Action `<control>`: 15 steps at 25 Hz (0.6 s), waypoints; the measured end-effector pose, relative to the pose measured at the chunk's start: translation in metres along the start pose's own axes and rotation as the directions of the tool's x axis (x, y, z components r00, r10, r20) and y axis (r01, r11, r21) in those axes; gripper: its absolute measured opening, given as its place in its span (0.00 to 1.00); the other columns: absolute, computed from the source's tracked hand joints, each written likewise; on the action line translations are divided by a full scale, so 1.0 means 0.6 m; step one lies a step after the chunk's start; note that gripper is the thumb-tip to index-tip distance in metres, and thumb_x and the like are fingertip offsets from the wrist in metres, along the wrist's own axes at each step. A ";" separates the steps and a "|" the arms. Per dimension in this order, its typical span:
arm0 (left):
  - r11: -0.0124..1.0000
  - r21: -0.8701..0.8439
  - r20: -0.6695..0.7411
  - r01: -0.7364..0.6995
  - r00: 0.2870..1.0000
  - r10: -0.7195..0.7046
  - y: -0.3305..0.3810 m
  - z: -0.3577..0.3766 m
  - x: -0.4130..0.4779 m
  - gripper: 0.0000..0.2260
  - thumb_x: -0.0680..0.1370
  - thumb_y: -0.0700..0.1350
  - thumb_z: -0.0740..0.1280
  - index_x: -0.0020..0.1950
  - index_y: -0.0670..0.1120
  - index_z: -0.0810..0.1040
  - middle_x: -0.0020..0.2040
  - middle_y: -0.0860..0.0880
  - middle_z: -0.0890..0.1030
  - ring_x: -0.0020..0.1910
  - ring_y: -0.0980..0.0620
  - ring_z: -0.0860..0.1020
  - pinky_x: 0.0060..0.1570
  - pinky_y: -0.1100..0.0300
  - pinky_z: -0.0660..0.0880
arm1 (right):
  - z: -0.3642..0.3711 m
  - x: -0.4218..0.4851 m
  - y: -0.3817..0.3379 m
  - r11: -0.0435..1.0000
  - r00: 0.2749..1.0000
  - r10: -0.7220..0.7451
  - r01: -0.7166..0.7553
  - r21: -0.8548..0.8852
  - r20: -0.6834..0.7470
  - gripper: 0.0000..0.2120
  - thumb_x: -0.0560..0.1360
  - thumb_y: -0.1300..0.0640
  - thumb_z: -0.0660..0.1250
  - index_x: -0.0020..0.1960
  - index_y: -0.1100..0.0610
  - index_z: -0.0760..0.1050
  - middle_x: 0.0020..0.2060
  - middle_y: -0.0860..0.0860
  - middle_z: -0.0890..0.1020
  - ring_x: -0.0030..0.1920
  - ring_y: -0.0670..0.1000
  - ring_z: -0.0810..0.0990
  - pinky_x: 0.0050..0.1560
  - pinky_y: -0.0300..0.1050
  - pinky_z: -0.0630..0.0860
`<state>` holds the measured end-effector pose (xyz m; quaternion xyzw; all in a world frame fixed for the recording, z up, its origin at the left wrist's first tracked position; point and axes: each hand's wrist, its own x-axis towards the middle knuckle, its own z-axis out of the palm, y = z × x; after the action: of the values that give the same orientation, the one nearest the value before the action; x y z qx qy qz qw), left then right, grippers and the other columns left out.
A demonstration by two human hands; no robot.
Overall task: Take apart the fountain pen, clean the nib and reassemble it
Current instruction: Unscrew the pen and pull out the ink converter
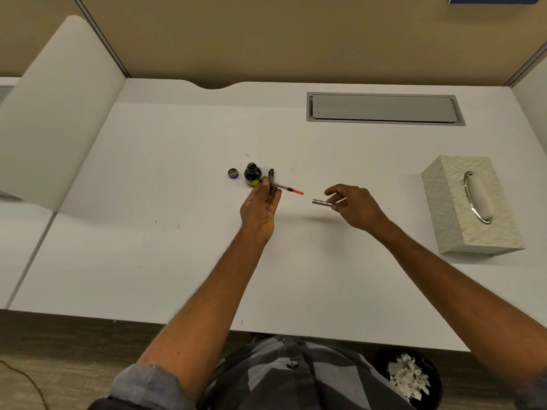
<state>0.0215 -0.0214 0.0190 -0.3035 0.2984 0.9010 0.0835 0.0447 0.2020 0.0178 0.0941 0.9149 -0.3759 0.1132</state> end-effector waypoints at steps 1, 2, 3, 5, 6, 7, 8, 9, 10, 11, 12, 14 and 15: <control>1.000 -0.009 -0.003 0.003 1.000 -0.003 0.003 -0.001 0.002 0.06 0.78 0.34 0.70 0.55 0.37 0.82 0.43 0.46 0.86 0.44 0.51 0.84 0.51 0.54 0.83 | 0.006 0.006 0.007 0.999 1.000 0.023 -0.023 -0.032 -0.005 0.15 0.77 0.65 0.71 0.63 0.54 0.81 0.49 0.47 0.86 0.50 0.52 0.85 0.47 0.40 0.72; 1.000 -0.016 -0.004 0.007 1.000 -0.007 0.006 -0.003 0.006 0.07 0.78 0.34 0.70 0.56 0.37 0.82 0.45 0.45 0.85 0.44 0.50 0.84 0.52 0.53 0.83 | 0.013 0.014 0.011 0.998 0.999 0.047 -0.048 -0.044 -0.014 0.16 0.77 0.65 0.71 0.62 0.54 0.80 0.50 0.48 0.86 0.50 0.51 0.85 0.47 0.40 0.71; 1.000 -0.018 -0.003 0.013 1.000 -0.013 0.009 -0.005 0.008 0.07 0.78 0.34 0.70 0.56 0.36 0.81 0.47 0.44 0.85 0.44 0.50 0.84 0.53 0.52 0.83 | 0.021 0.023 0.012 0.997 0.997 0.065 -0.067 -0.044 -0.030 0.16 0.77 0.65 0.72 0.62 0.54 0.80 0.51 0.49 0.87 0.49 0.51 0.84 0.48 0.40 0.71; 1.000 -0.012 -0.007 0.026 1.000 -0.027 0.014 -0.009 0.012 0.07 0.78 0.34 0.71 0.55 0.36 0.82 0.48 0.43 0.84 0.43 0.49 0.85 0.54 0.51 0.82 | 0.041 0.043 0.003 0.997 0.995 0.078 -0.080 -0.025 -0.065 0.16 0.76 0.64 0.72 0.62 0.54 0.80 0.51 0.50 0.87 0.50 0.52 0.85 0.48 0.38 0.71; 0.999 -0.005 -0.014 0.034 0.999 -0.034 0.016 -0.011 0.015 0.06 0.77 0.34 0.71 0.54 0.36 0.82 0.48 0.43 0.84 0.43 0.49 0.85 0.53 0.51 0.83 | 0.052 0.055 -0.005 0.997 0.994 0.080 -0.081 -0.009 -0.081 0.16 0.75 0.64 0.72 0.61 0.54 0.80 0.50 0.49 0.87 0.52 0.53 0.85 0.49 0.38 0.72; 0.999 0.005 -0.024 0.043 0.999 -0.043 0.019 -0.011 0.017 0.06 0.77 0.34 0.72 0.53 0.37 0.82 0.48 0.42 0.84 0.43 0.49 0.85 0.52 0.51 0.83 | 0.064 0.067 -0.014 0.996 0.992 0.091 -0.092 0.001 -0.091 0.16 0.74 0.64 0.71 0.61 0.54 0.80 0.50 0.49 0.87 0.53 0.53 0.85 0.49 0.38 0.72; 0.998 0.021 -0.037 0.051 0.998 -0.050 0.021 -0.012 0.020 0.05 0.76 0.34 0.72 0.52 0.37 0.82 0.48 0.42 0.84 0.43 0.49 0.85 0.51 0.52 0.84 | 0.074 0.080 -0.023 0.994 0.989 0.108 -0.109 0.002 -0.098 0.16 0.73 0.63 0.71 0.60 0.53 0.80 0.49 0.48 0.87 0.53 0.52 0.85 0.49 0.39 0.72; 0.998 0.038 -0.048 0.058 0.997 -0.056 0.024 -0.012 0.024 0.05 0.76 0.34 0.73 0.51 0.38 0.82 0.49 0.42 0.84 0.44 0.49 0.85 0.50 0.52 0.84 | 0.083 0.094 -0.031 0.992 0.987 0.125 -0.127 -0.006 -0.104 0.17 0.73 0.63 0.71 0.60 0.53 0.80 0.50 0.48 0.87 0.54 0.52 0.84 0.50 0.40 0.73; 0.997 0.051 -0.055 0.065 0.997 -0.062 0.026 -0.012 0.028 0.05 0.76 0.34 0.73 0.51 0.38 0.83 0.49 0.42 0.85 0.43 0.49 0.85 0.50 0.52 0.84 | 0.091 0.108 -0.038 0.990 0.983 0.142 -0.143 -0.002 -0.113 0.17 0.73 0.62 0.71 0.60 0.52 0.80 0.50 0.47 0.87 0.54 0.52 0.84 0.50 0.41 0.73; 0.996 0.059 -0.060 0.071 0.996 -0.068 0.027 -0.013 0.032 0.06 0.76 0.35 0.73 0.52 0.38 0.82 0.48 0.42 0.85 0.43 0.49 0.86 0.50 0.52 0.84 | 0.098 0.120 -0.044 0.988 0.980 0.157 -0.156 0.024 -0.124 0.17 0.72 0.62 0.72 0.60 0.53 0.80 0.50 0.48 0.88 0.54 0.53 0.85 0.50 0.41 0.73; 0.995 0.061 -0.066 0.076 0.995 -0.072 0.029 -0.014 0.036 0.06 0.76 0.35 0.73 0.52 0.38 0.82 0.48 0.42 0.85 0.42 0.49 0.86 0.51 0.52 0.84 | 0.105 0.132 -0.048 0.985 0.976 0.169 -0.162 0.062 -0.135 0.17 0.72 0.62 0.73 0.60 0.54 0.80 0.50 0.49 0.88 0.54 0.54 0.85 0.49 0.40 0.73; 0.995 0.059 -0.082 0.082 0.994 -0.077 0.034 -0.015 0.044 0.07 0.76 0.35 0.73 0.53 0.37 0.82 0.48 0.42 0.85 0.42 0.50 0.86 0.50 0.52 0.84 | 0.115 0.153 -0.052 0.980 0.973 0.177 -0.161 0.115 -0.150 0.17 0.71 0.62 0.75 0.59 0.57 0.80 0.51 0.52 0.87 0.53 0.55 0.85 0.50 0.41 0.74; 0.995 0.055 -0.088 0.085 0.993 -0.080 0.035 -0.016 0.048 0.07 0.76 0.35 0.73 0.53 0.37 0.82 0.47 0.42 0.85 0.41 0.50 0.86 0.48 0.54 0.84 | 0.120 0.159 -0.052 0.979 0.972 0.176 -0.158 0.127 -0.152 0.17 0.70 0.62 0.76 0.58 0.58 0.81 0.51 0.53 0.87 0.53 0.55 0.85 0.51 0.42 0.77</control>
<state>-0.0038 -0.0448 0.0062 -0.3515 0.3151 0.8738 0.1166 -0.0450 0.1376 -0.0379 0.2076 0.8869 -0.4078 0.0638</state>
